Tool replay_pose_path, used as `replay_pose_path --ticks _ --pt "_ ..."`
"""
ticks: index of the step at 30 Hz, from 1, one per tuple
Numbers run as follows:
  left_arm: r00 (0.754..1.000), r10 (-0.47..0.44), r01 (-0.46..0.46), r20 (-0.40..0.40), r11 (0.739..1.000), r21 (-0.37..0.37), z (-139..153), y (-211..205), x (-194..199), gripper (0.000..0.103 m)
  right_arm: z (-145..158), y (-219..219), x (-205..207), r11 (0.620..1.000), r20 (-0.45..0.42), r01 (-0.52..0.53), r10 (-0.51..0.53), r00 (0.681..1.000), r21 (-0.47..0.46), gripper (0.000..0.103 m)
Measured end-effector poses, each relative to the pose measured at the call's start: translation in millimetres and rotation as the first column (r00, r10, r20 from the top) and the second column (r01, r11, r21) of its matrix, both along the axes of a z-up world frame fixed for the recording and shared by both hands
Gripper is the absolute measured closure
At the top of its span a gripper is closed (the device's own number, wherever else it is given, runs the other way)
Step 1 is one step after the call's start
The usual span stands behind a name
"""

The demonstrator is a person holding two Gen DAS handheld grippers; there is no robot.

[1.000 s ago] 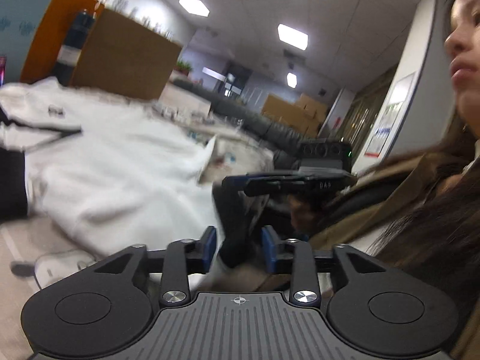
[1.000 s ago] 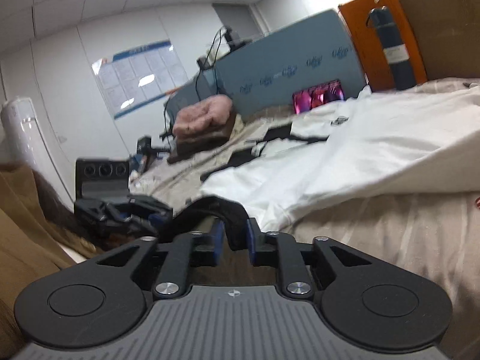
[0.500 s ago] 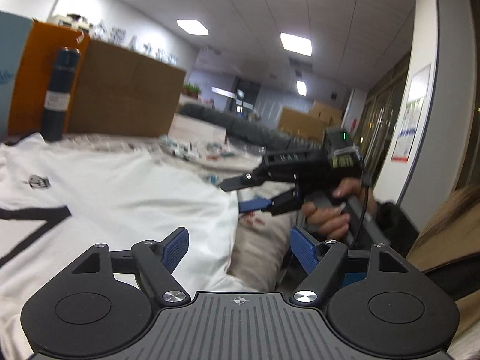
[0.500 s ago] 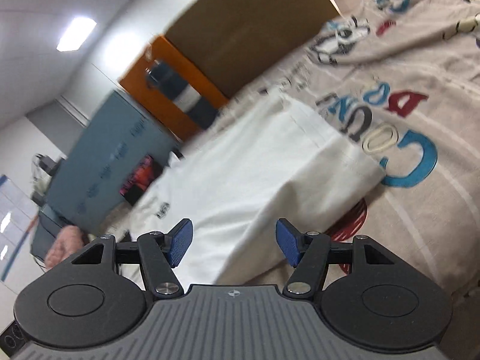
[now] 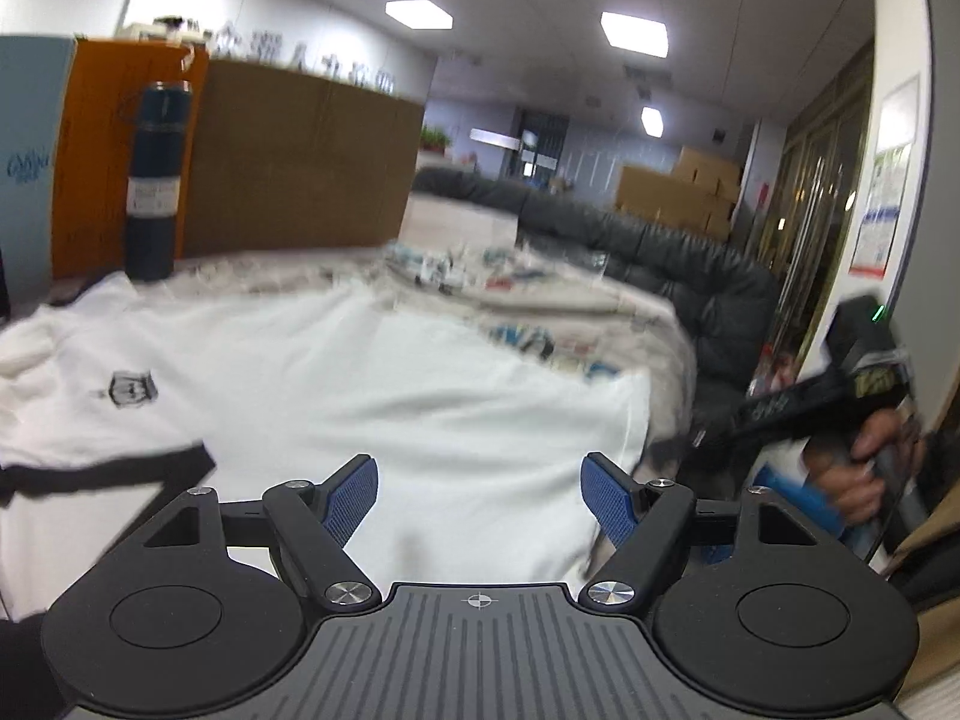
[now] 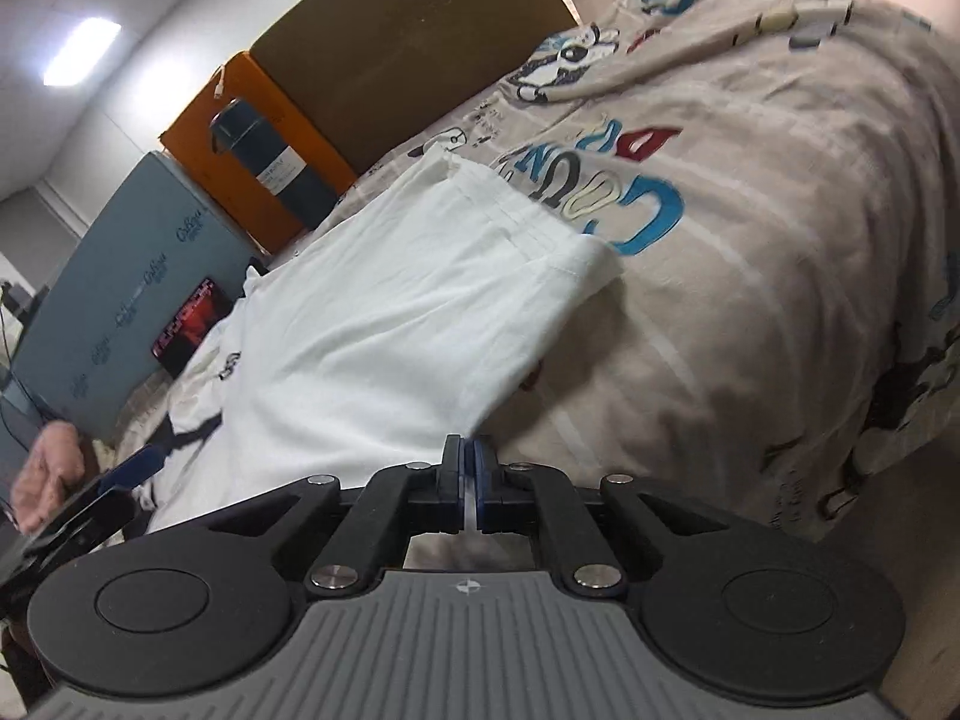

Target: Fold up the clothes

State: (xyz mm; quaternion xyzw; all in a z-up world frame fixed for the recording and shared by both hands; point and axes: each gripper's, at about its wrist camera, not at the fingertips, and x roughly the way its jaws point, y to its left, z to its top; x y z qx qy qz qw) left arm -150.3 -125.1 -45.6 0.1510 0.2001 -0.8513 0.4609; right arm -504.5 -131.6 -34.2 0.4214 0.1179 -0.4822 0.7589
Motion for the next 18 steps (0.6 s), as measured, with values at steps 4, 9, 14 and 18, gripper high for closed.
replay_pose_path --ticks 4,9,14,18 --pt "0.996 -0.038 0.03 0.081 0.995 0.095 -15.6 -7.3 -11.0 0.027 39.3 -4.9 -14.9 0.981 -0.036 0.036 -0.044 0.998 -0.192 0.06" --pt "0.994 -0.075 0.065 0.084 0.991 0.114 -19.0 0.2 -11.8 0.021 70.2 -61.4 3.2 0.939 -0.065 -0.078 0.059 0.996 -0.336 0.052" --pt "0.993 -0.091 0.084 0.072 0.992 0.094 -21.2 5.6 -9.0 0.017 49.4 -150.5 37.5 0.954 -0.057 -0.194 0.186 0.981 -0.227 0.053" --pt "0.995 -0.099 0.095 0.033 0.99 0.1 -21.2 2.2 -5.1 0.016 23.6 -199.0 62.6 0.971 -0.119 -0.207 0.193 0.974 -0.117 0.058"
